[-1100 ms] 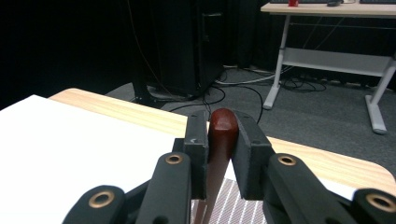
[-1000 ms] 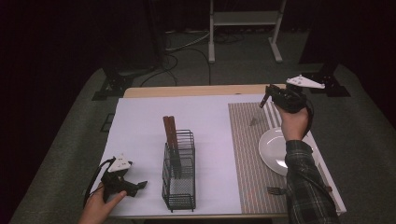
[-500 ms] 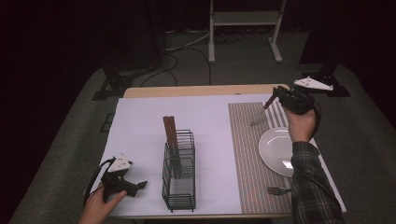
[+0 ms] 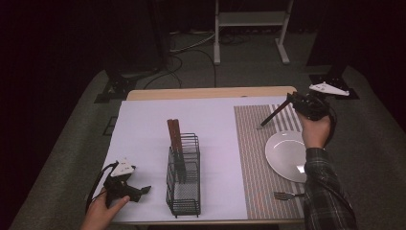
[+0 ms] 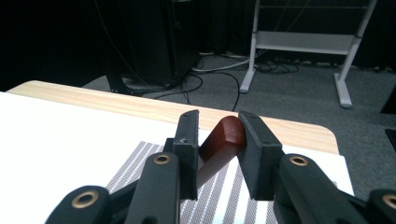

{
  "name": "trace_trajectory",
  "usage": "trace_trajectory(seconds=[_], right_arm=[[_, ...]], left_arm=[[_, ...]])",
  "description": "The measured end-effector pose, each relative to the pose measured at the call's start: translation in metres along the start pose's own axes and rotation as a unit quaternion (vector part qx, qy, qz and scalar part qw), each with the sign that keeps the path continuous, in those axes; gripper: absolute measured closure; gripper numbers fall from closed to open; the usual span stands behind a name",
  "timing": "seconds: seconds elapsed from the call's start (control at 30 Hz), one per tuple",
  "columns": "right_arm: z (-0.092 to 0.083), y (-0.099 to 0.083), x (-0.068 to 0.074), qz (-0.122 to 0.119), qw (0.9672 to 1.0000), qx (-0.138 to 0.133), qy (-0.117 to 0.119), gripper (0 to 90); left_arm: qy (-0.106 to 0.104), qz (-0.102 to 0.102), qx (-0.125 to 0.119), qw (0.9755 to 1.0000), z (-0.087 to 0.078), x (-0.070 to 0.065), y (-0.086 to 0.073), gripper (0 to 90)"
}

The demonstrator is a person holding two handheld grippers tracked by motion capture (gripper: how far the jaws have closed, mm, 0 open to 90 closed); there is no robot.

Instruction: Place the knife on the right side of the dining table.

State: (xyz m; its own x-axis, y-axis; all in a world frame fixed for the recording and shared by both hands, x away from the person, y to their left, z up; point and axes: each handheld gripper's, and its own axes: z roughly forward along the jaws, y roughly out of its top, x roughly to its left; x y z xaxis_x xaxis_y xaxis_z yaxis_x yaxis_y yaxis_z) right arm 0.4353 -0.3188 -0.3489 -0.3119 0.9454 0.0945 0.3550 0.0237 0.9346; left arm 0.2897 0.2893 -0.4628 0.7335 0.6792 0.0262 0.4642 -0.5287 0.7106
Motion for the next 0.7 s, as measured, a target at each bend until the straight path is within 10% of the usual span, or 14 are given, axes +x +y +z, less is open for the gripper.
trace_trajectory(seconds=[0.7], right_arm=[[-0.002, -0.019, -0.024, 0.026, 0.9986, 0.032, -0.032, 59.2]], left_arm=[[0.0, 0.0, 0.0, 1.0, 0.0, 0.0, 0.0, 0.0]])
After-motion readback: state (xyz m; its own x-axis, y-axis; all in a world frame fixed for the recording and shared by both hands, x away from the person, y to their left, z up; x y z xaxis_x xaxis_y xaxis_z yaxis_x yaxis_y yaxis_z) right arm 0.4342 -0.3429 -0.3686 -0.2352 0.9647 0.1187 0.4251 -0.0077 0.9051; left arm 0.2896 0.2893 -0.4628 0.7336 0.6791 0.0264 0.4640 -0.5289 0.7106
